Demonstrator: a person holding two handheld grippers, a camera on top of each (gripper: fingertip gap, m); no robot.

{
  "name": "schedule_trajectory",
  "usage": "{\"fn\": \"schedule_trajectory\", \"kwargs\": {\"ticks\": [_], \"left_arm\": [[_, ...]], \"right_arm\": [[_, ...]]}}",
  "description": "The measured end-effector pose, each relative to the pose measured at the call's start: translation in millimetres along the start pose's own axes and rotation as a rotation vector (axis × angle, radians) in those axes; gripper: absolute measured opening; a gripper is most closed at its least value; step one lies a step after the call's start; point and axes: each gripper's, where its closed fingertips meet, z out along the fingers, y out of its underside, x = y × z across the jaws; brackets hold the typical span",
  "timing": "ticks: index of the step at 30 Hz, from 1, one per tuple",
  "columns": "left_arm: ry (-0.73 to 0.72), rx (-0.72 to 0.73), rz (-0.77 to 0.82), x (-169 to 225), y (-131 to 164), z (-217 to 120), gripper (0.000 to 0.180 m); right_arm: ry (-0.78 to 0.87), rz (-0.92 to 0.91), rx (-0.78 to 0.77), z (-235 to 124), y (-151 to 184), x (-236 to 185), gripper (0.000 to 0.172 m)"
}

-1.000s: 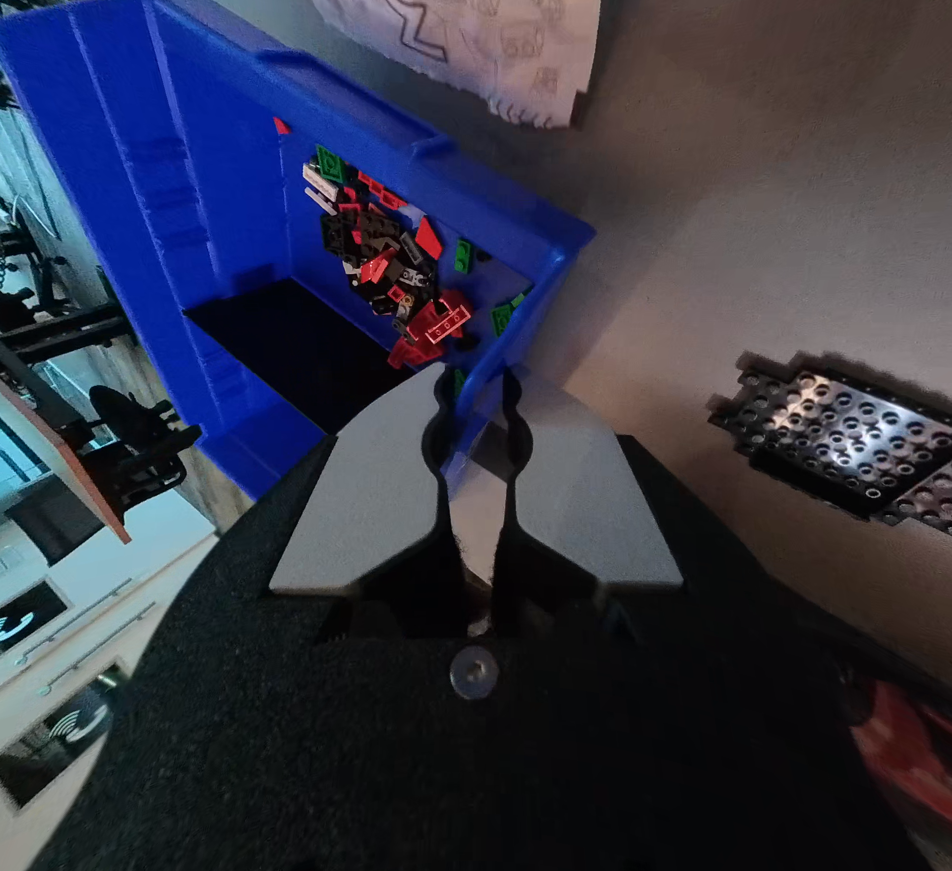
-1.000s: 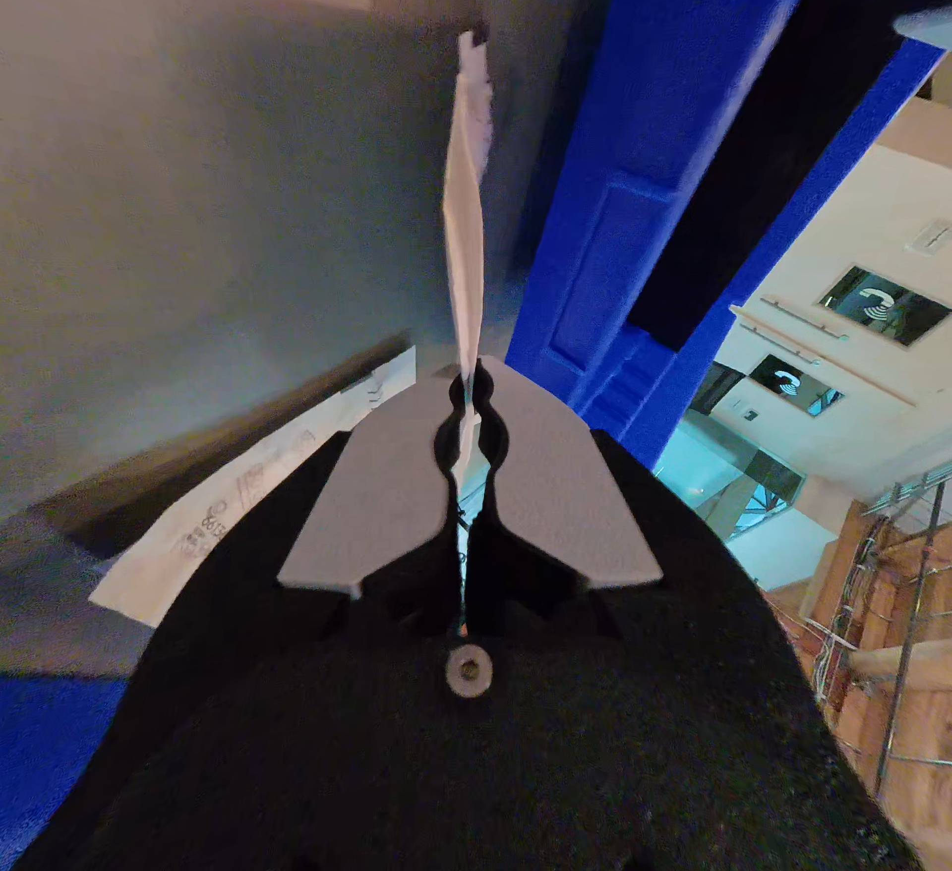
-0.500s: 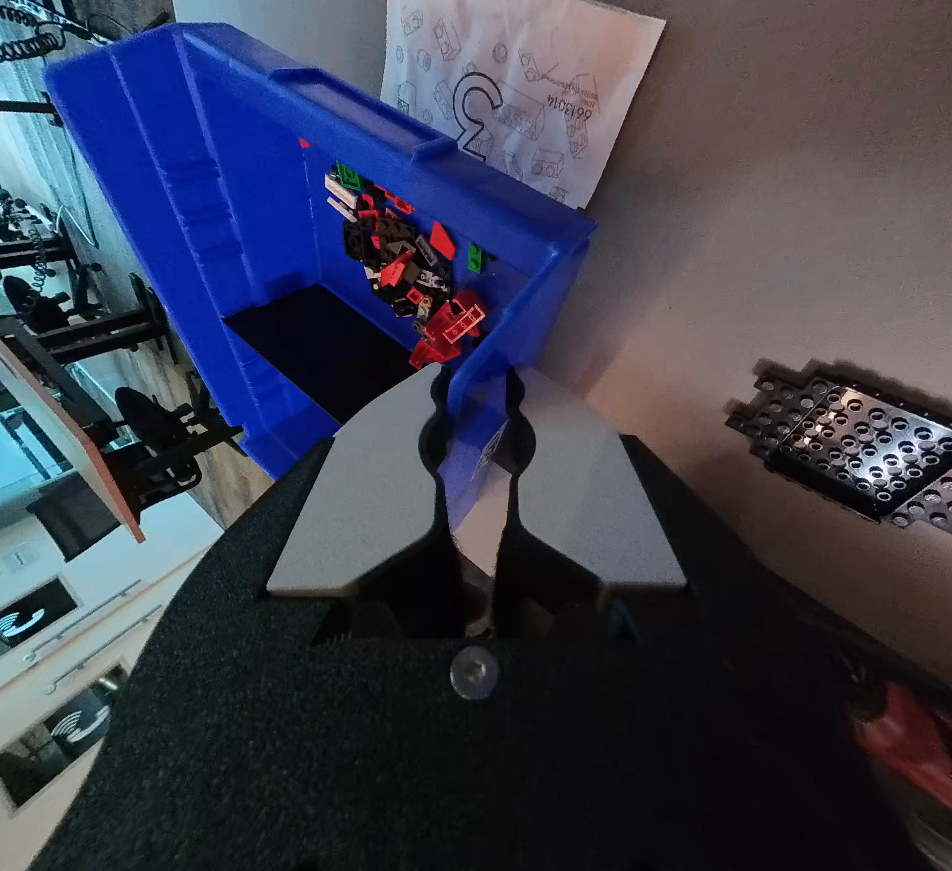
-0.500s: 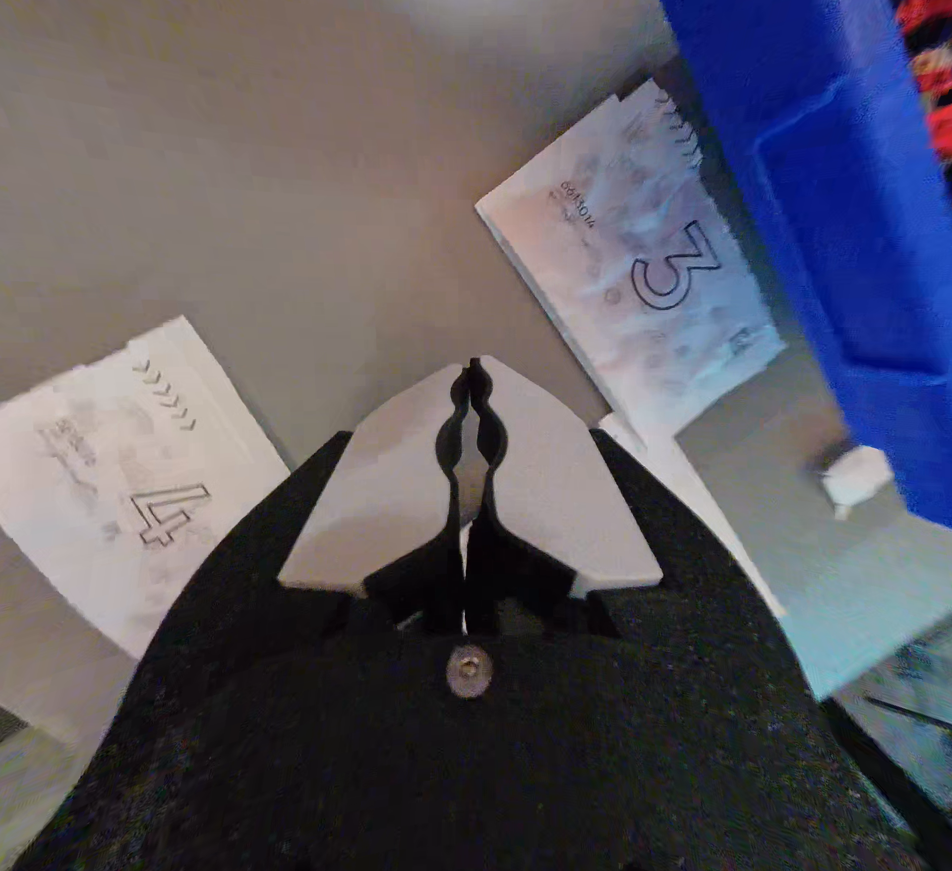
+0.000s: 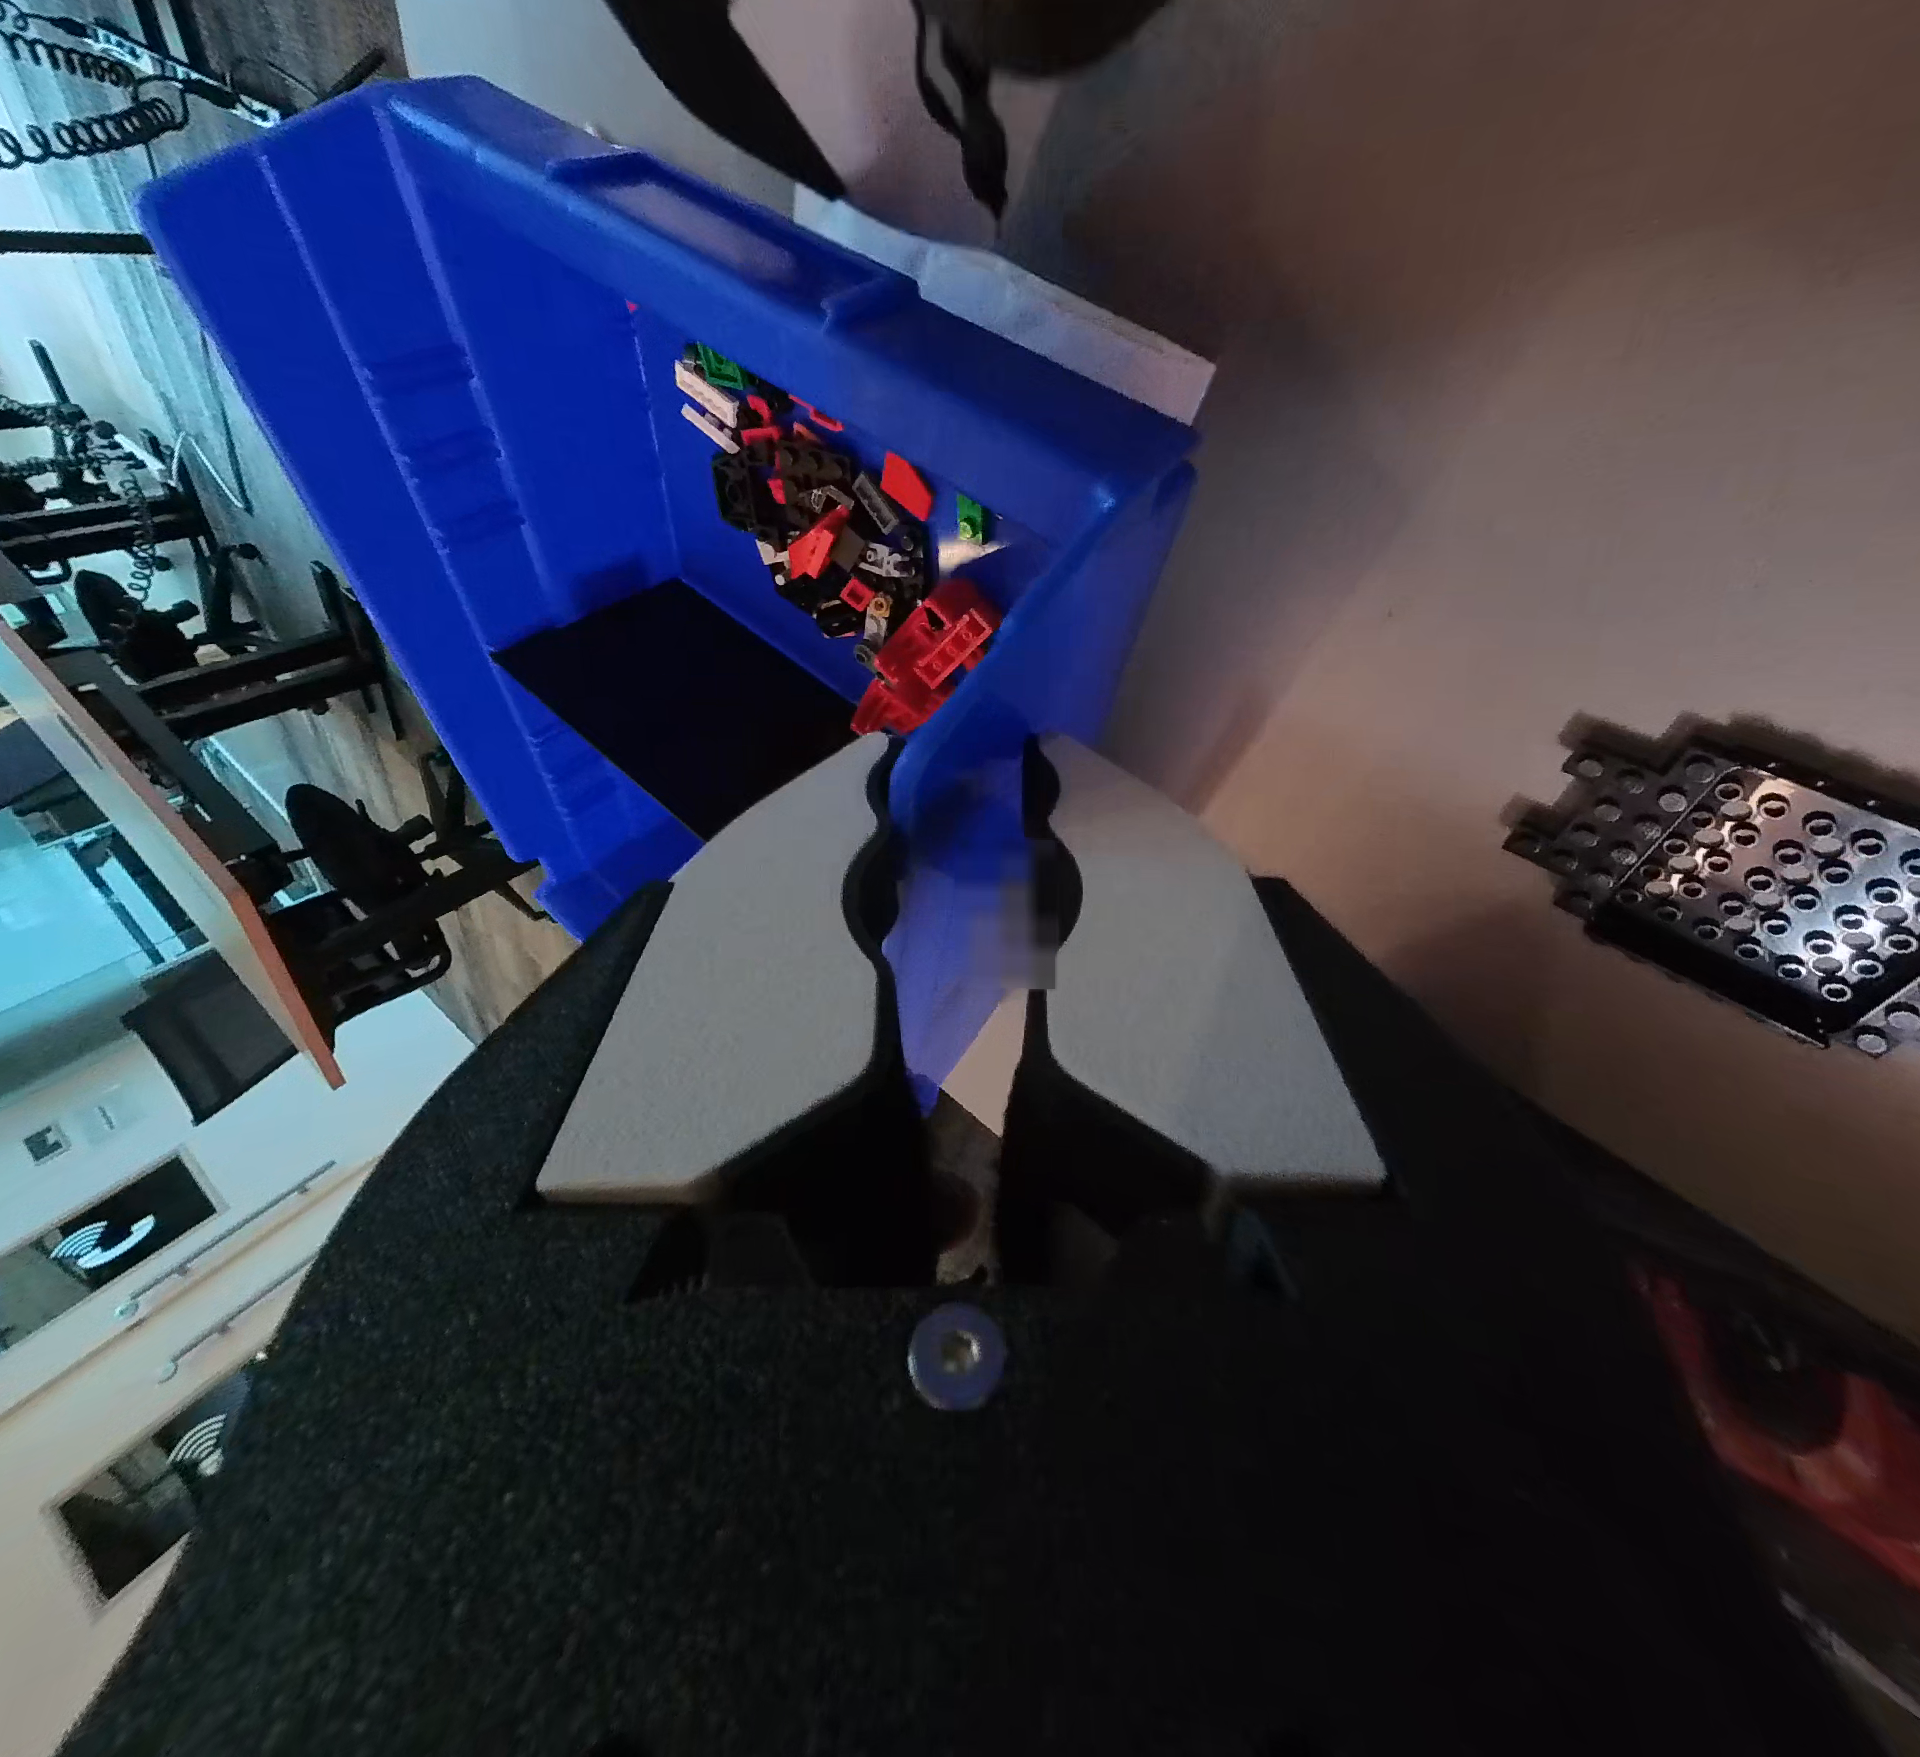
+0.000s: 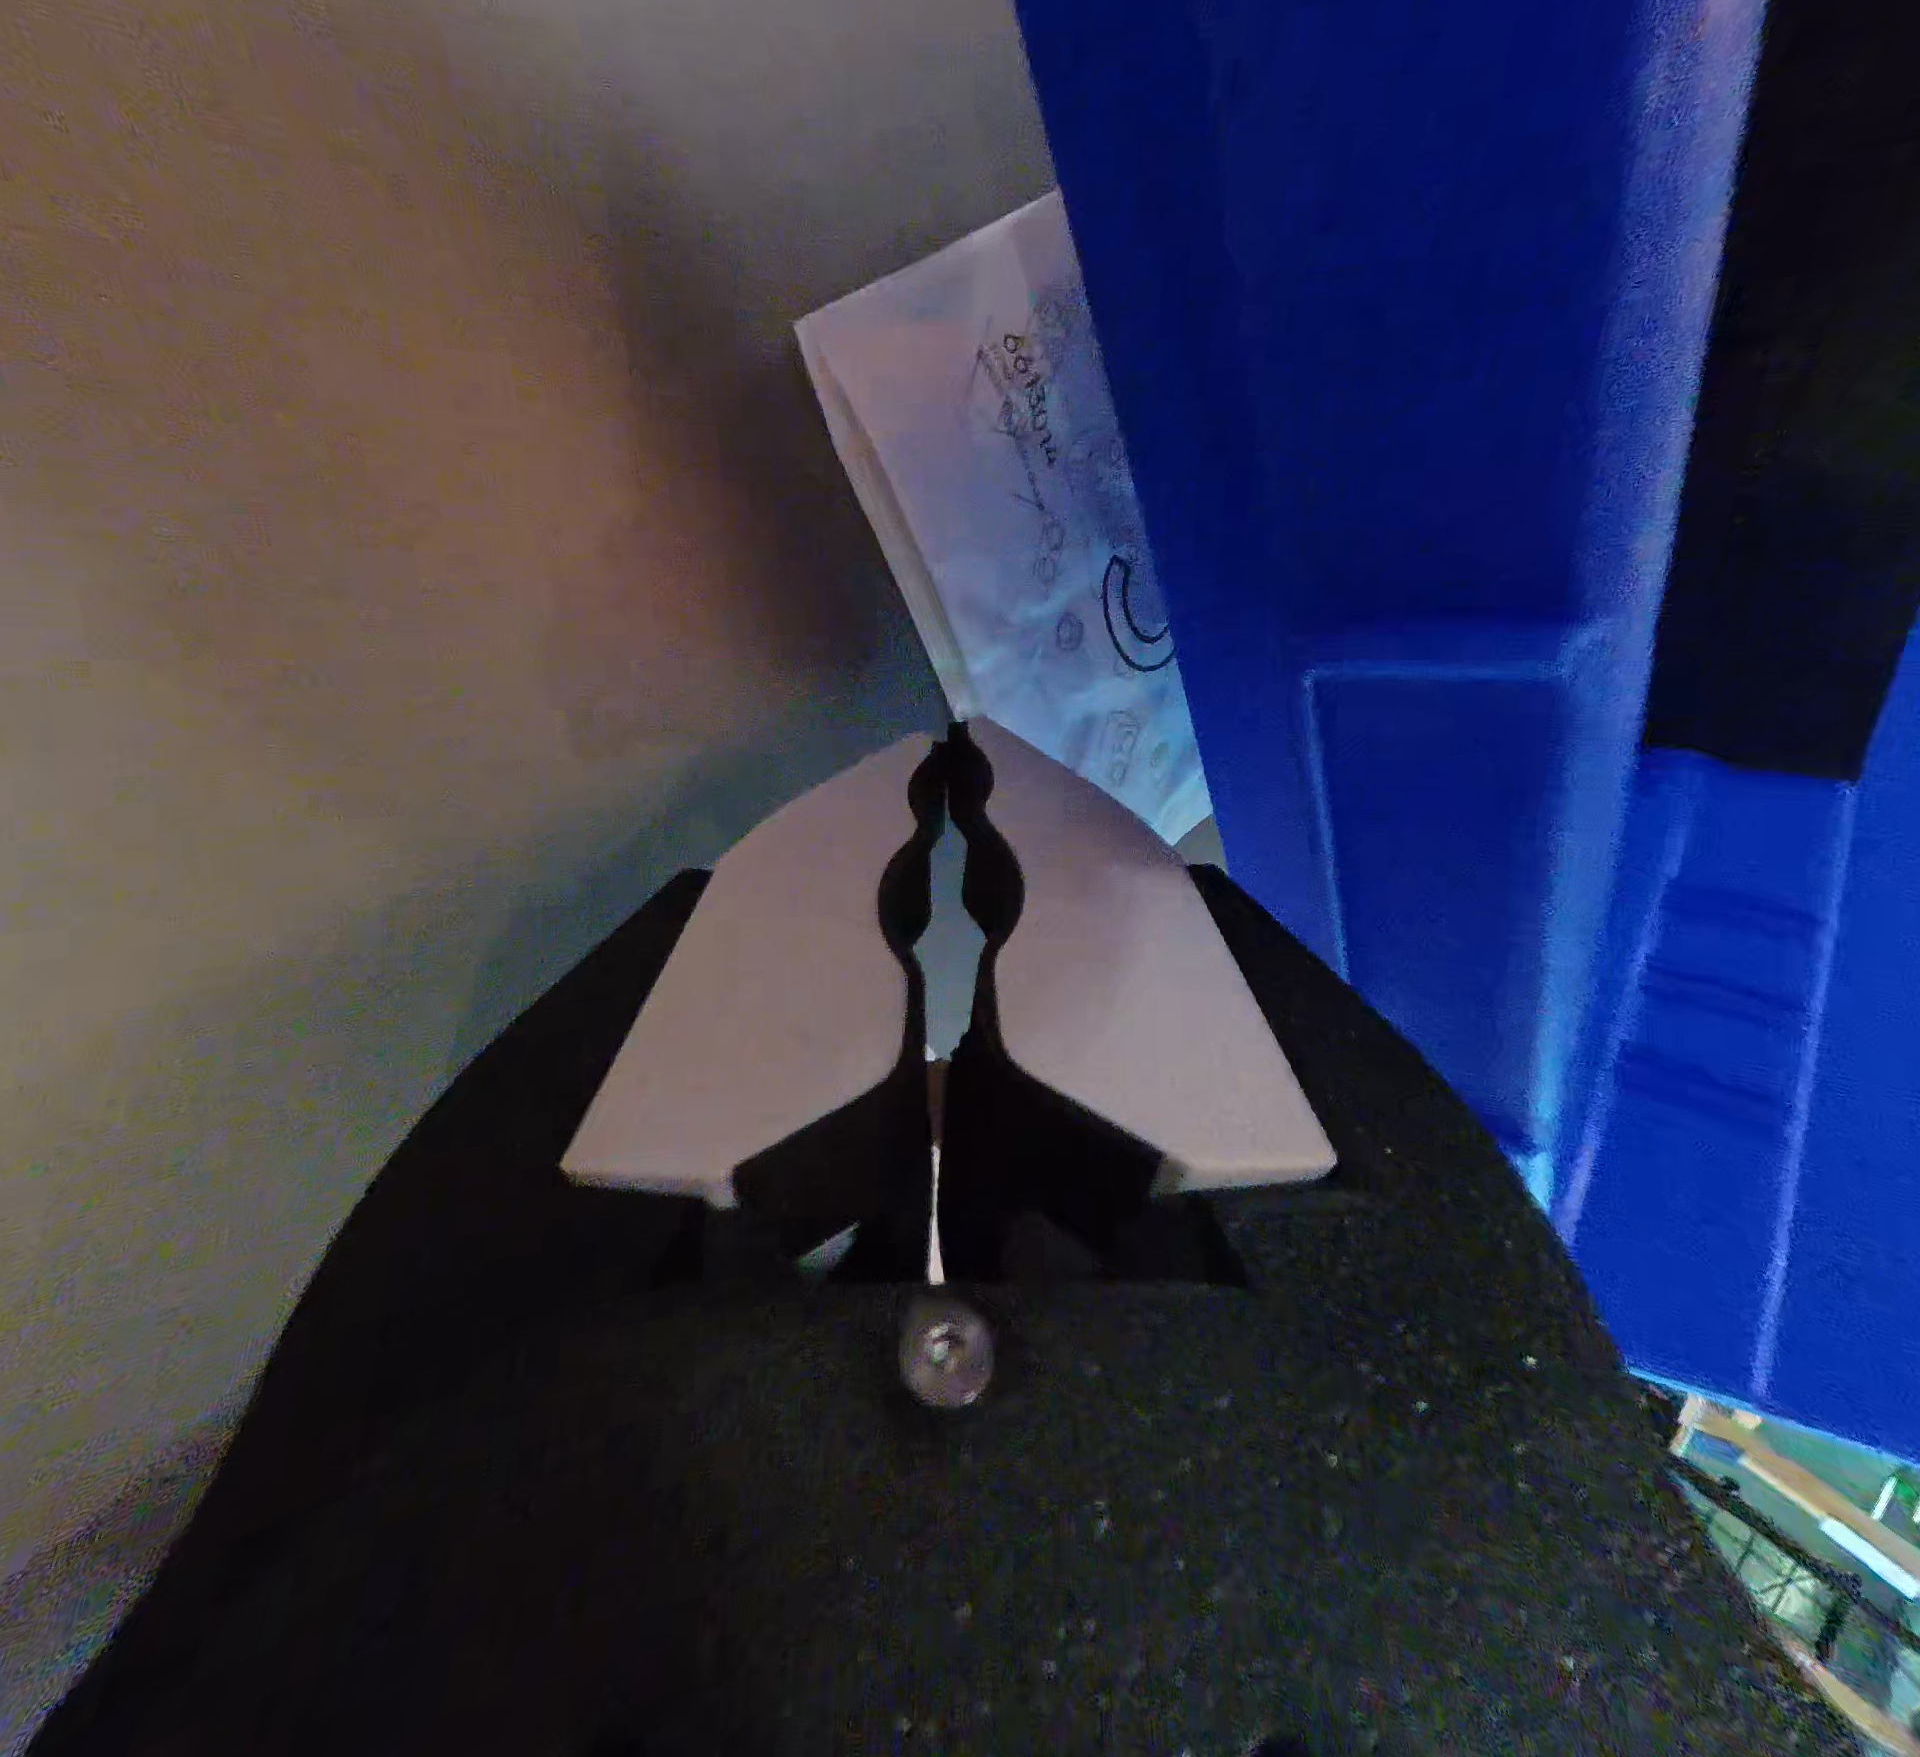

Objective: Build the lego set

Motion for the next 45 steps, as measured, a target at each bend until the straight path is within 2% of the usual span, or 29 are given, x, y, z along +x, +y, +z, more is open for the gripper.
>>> {"fn": "schedule_trajectory", "kwargs": {"ticks": [4,7,10,14,17,18,19,23,27,29,31,34,36,37,39,42,44,45], "left_arm": [[0.0,-0.009,0.006,3,1,1,0.02],[0.004,-0.017,0.009,4,1,2,0.02],[0.005,-0.033,0.013,4,0,3,0.019],[0.011,-0.059,0.031,7,3,6,0.018],[-0.001,-0.048,0.039,8,-1,10,0.019],[-0.005,-0.042,0.036,9,-4,12,0.018],[-0.01,-0.03,0.023,10,-8,13,0.017],[-0.012,-0.022,-0.063,13,-14,5,0.047],[-0.122,-0.006,-0.227,6,-31,-38,0.06],[-0.209,0.033,-0.396,8,-45,-70,0.07],[-0.224,0.125,-0.622,23,-70,-104,0.083],[-0.268,0.333,-0.883,52,-119,-159,0.097],[-0.296,0.418,-1.011,77,-147,-190,0.114],[-0.277,0.425,-1.069,95,-160,-200,0.122],[-0.272,0.424,-1.158,129,-180,-217,0.131],[-0.323,0.427,-1.299,171,-198,-234,0.126],[-0.355,0.393,-1.353,200,-203,-236,0.113],[-0.357,0.387,-1.377,214,-207,-233,0.101]], "right_arm": [[-0.148,-0.072,-0.003,-12,11,-25,0.0],[-0.063,-0.145,-0.007,-4,10,-15,0.0],[0.019,-0.142,-0.009,10,1,2,0.0],[-0.057,-0.153,0.018,-8,-2,-7,0.001],[-0.089,-0.072,0.075,-53,-1,-7,0.0],[-0.083,-0.023,0.105,-73,0,-2,0.016],[-0.072,0.041,0.129,-92,3,6,0.021],[-0.058,0.37,0.337,-182,8,31,0.042],[-0.104,0.668,0.616,-268,16,26,0.069],[-0.124,0.739,0.676,-294,24,5,0.088],[-0.153,0.746,0.689,-307,26,-31,0.103],[-0.209,0.669,0.665,-307,17,-99,0.108],[-0.244,0.576,0.603,-290,10,-145,0.093],[-0.258,0.535,0.557,-279,8,-164,0.08],[-0.278,0.492,0.491,-255,4,-193,0.07],[-0.306,0.436,0.414,-229,2,-219,0.065],[-0.269,0.404,0.364,-215,9,-220,0.062],[-0.262,0.4,0.357,-211,10,-219,0.06]]}}
